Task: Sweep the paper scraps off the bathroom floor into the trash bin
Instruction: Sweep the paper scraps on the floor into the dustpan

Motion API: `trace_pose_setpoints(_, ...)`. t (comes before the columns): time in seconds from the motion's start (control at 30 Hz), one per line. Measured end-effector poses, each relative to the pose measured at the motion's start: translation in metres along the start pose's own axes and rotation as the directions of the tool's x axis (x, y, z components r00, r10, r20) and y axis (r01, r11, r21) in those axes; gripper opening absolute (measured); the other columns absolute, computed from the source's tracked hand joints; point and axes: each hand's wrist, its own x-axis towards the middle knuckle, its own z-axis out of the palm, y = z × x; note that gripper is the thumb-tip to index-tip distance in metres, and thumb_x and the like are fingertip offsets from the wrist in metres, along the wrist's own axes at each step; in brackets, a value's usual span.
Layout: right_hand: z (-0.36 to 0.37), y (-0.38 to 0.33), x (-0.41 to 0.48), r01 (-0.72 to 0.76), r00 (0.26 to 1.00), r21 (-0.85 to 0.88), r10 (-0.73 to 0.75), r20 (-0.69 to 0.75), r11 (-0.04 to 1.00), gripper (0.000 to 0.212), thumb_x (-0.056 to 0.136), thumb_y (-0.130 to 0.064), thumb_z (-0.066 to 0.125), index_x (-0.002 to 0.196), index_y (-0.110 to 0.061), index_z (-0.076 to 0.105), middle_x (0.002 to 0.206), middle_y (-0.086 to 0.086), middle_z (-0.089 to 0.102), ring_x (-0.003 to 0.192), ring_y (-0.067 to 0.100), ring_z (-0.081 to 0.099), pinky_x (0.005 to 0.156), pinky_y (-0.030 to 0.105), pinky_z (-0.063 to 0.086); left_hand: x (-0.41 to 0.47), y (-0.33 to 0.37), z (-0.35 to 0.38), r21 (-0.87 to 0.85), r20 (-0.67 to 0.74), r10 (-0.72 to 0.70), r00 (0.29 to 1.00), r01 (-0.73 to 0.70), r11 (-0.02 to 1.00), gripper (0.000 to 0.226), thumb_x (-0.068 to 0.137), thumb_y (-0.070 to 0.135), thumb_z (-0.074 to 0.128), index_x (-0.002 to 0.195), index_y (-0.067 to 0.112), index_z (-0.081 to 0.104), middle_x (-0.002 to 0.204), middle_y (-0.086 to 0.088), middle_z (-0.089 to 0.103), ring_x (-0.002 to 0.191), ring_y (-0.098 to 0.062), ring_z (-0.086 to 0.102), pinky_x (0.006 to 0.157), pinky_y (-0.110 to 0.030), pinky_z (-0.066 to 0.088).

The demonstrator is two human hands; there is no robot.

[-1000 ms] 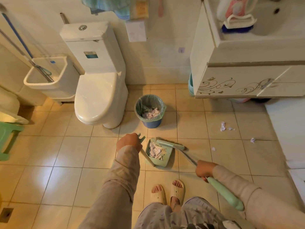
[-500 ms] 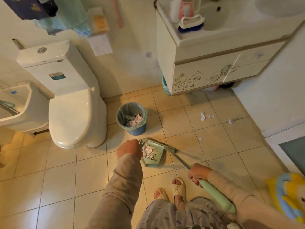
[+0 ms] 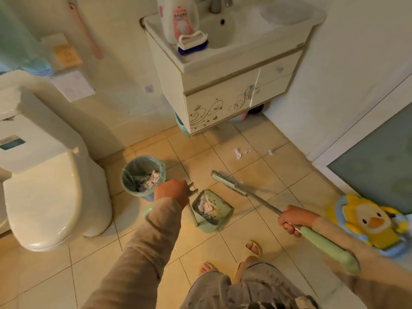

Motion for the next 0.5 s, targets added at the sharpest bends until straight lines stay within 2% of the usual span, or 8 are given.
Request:
trace_pose_setpoints(0.17,-0.037,-0.004,0.012,-0.035,0.997,0.043,0.037,-0.061,0.998,0.029,0.087,0.003,0.041,0.059,-0.005,0.043,0.023,-0.005,0.040,0.018,0.004,0.036,0.031,0.007,0.030,0.014,0.030,-0.011,-0.060,0.032,0.035,0.999,-0.033,0.998,0.029,0.089,0.027,0.055,0.116,0.018,0.059,0.113,-0.007,0.066,0.106,-0.028,0.063,0.086,-0.034,0.050)
trace_pose_setpoints(0.33,-0.080,-0.001,0.036,-0.045,0.994,0.061,0.051,-0.096,0.997,0.029,0.087,0.003,0.040,0.060,-0.005,0.045,0.026,-0.003,0.040,0.022,0.006,0.036,0.031,0.009,0.032,0.025,0.073,-0.012,-0.159,0.072,-0.012,0.997,0.024,0.987,0.029,0.088,0.024,0.058,0.116,0.016,0.059,0.112,-0.008,0.067,0.103,-0.028,0.064,0.086,-0.036,0.051)
trace_pose_setpoints(0.43,-0.105,0.000,0.049,-0.052,0.993,0.015,0.053,-0.105,0.999,0.031,0.087,0.003,0.040,0.057,-0.005,0.043,0.024,-0.002,0.039,0.032,0.009,0.035,0.031,0.010,0.030,0.031,0.103,-0.015,-0.140,0.087,-0.015,0.996,0.027,0.990,0.028,0.088,0.024,0.058,0.114,0.015,0.061,0.110,-0.008,0.067,0.102,-0.027,0.064,0.085,-0.035,0.051)
trace_pose_setpoints(0.5,-0.123,0.002,0.058,-0.057,0.993,-0.043,0.053,-0.102,0.997,0.032,0.087,0.003,0.039,0.056,-0.005,0.042,0.023,-0.003,0.038,0.030,0.008,0.036,0.032,0.011,0.029,0.038,0.123,-0.020,-0.095,0.091,0.003,0.996,0.006,0.995,0.026,0.090,0.023,0.056,0.114,0.015,0.061,0.110,-0.008,0.067,0.101,-0.027,0.064,0.083,-0.035,0.051)
